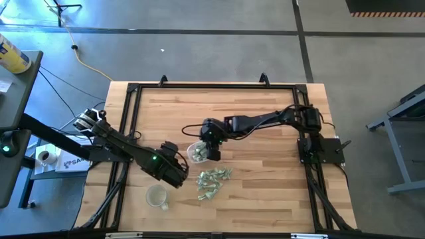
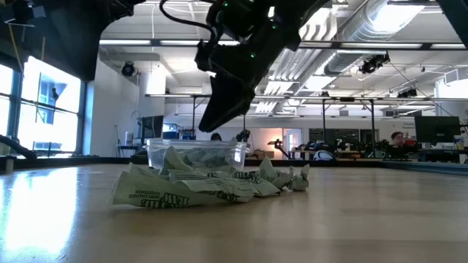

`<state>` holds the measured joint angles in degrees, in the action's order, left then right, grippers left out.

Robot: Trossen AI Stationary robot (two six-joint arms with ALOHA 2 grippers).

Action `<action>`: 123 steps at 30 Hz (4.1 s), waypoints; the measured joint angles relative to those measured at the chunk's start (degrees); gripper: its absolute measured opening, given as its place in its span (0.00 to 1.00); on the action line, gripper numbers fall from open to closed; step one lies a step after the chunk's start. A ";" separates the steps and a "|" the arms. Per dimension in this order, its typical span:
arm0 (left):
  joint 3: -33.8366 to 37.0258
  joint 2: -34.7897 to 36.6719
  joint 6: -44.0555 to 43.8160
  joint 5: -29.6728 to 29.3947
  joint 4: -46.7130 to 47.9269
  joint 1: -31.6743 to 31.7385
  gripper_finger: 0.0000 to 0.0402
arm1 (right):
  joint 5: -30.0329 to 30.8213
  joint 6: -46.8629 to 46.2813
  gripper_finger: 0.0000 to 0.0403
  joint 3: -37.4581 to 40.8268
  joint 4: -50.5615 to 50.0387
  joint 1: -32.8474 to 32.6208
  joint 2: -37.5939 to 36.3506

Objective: Pick and place Stevia / Truvia into bins
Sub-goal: Put the stevia packet into the transparent container

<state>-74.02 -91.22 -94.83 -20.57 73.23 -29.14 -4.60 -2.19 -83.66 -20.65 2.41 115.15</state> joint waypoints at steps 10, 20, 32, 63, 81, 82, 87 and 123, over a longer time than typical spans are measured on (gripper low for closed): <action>0.00 0.00 0.00 -2.44 1.55 0.99 0.16 | 0.34 -0.29 0.12 0.13 -2.44 -0.56 3.32; 0.00 0.00 3.69 -2.53 -3.38 2.11 0.16 | 4.26 1.85 0.01 0.18 -8.94 -0.86 -1.32; 7.53 0.00 29.65 0.58 -33.03 2.20 0.17 | 3.79 2.66 0.33 0.43 -30.31 -4.32 -10.53; 13.62 -9.09 81.13 14.25 -53.69 7.31 0.37 | 26.47 -43.97 0.67 30.23 -21.96 -29.29 -32.36; 13.62 -9.66 84.55 17.05 -55.13 7.33 0.52 | 26.12 -38.82 0.67 30.21 -22.96 -24.82 -32.34; 13.62 -9.66 85.92 17.47 -55.09 7.35 0.54 | 26.12 -38.51 0.67 30.21 -23.08 -24.59 -32.34; 13.62 -11.51 90.98 19.64 -55.53 7.38 0.56 | 26.13 -36.72 0.67 30.21 -23.29 -23.19 -32.32; -1.12 -12.21 85.07 18.27 -32.46 27.85 0.27 | 25.04 -17.68 0.66 30.14 -21.99 -9.38 -32.28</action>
<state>-75.14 -103.43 -9.75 -2.30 40.77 -1.29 20.44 -19.87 -53.52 -42.64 -6.97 82.87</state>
